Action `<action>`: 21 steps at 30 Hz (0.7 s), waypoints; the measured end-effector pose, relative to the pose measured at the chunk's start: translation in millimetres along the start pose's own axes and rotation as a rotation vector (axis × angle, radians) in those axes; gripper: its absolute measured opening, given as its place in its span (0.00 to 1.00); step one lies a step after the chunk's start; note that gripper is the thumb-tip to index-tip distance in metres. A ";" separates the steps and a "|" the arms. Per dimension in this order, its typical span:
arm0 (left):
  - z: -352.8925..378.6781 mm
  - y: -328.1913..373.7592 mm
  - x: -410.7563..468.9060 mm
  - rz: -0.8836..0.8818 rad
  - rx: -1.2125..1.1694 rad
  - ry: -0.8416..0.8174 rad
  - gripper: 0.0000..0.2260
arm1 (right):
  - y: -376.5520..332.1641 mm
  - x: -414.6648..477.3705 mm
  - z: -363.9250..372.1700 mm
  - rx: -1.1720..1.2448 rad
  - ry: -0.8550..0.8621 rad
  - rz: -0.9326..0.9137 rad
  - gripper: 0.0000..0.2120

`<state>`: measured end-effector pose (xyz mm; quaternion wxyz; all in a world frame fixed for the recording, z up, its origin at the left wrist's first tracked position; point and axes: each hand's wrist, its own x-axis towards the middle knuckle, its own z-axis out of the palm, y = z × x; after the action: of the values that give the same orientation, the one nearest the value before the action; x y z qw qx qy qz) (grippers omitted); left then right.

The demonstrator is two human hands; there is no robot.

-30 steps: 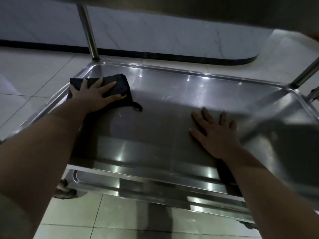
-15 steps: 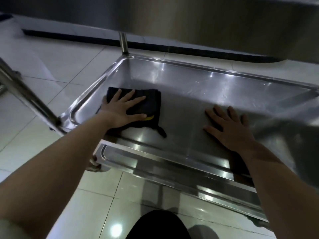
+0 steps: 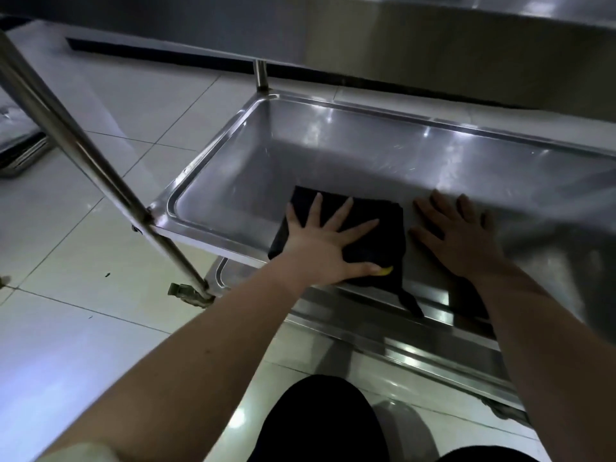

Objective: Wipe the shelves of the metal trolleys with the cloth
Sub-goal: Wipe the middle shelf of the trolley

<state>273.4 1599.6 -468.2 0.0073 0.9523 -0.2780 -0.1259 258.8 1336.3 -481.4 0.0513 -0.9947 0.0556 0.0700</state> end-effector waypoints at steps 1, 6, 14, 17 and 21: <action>-0.3 -1.5 -1.7 0.002 -0.015 0.013 0.35 | 0.9 -0.4 -0.3 0.004 -0.001 -0.004 0.30; -2.5 -101.0 -32.1 -0.195 -0.070 0.047 0.38 | 0.8 -1.3 -0.7 -0.006 0.001 -0.016 0.30; -6.8 -131.9 -46.0 -0.299 -0.062 0.033 0.39 | -3.8 -5.5 -3.0 -0.043 -0.002 -0.126 0.32; -5.4 -55.3 -20.6 -0.147 0.000 0.030 0.40 | -3.2 -8.1 -4.1 -0.045 -0.008 -0.235 0.37; -0.3 20.5 -5.2 -0.019 0.024 -0.008 0.35 | -0.2 -11.2 -6.3 -0.008 0.000 -0.305 0.40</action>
<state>258.4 1585.0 -465.0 -0.0066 0.9543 -0.2706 -0.1264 248.6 1336.9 -473.5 0.0575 -0.9917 -0.0966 0.0616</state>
